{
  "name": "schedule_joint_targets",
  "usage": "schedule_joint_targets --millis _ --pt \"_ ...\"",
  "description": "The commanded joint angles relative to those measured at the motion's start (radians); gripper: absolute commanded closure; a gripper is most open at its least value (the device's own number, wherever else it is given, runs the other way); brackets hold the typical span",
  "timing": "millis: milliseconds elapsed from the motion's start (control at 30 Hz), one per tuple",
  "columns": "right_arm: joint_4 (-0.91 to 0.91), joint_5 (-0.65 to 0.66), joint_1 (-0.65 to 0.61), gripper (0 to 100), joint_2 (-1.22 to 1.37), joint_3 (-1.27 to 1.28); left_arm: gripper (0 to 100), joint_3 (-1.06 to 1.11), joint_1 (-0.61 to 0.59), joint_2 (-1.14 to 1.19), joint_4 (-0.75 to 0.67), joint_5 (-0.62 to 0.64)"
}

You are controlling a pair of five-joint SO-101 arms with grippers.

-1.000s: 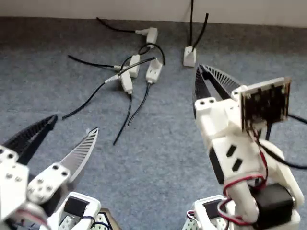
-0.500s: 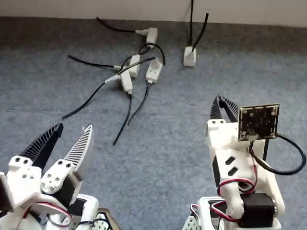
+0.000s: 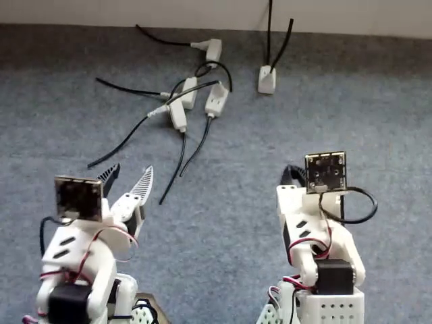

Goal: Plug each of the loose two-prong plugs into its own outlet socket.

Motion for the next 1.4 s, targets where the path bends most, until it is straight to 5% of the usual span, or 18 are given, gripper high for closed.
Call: schedule_joint_targets --millis 0,433,933,1367 --pt "-0.058 -0.005 0.008 99.2 -0.05 0.124 80 0.12 -0.007 -0.036 -0.057 -0.008" --pt "-0.064 -0.005 -0.093 99.2 -0.305 0.524 80 0.357 0.036 -0.038 0.04 -0.006" --pt "0.183 -0.003 0.07 99.2 -0.311 0.576 93 0.441 0.03 -0.039 0.166 -0.006" --pt "0.328 -0.003 0.076 99.2 -0.312 0.573 97 0.441 -0.269 -0.039 0.21 -0.006"
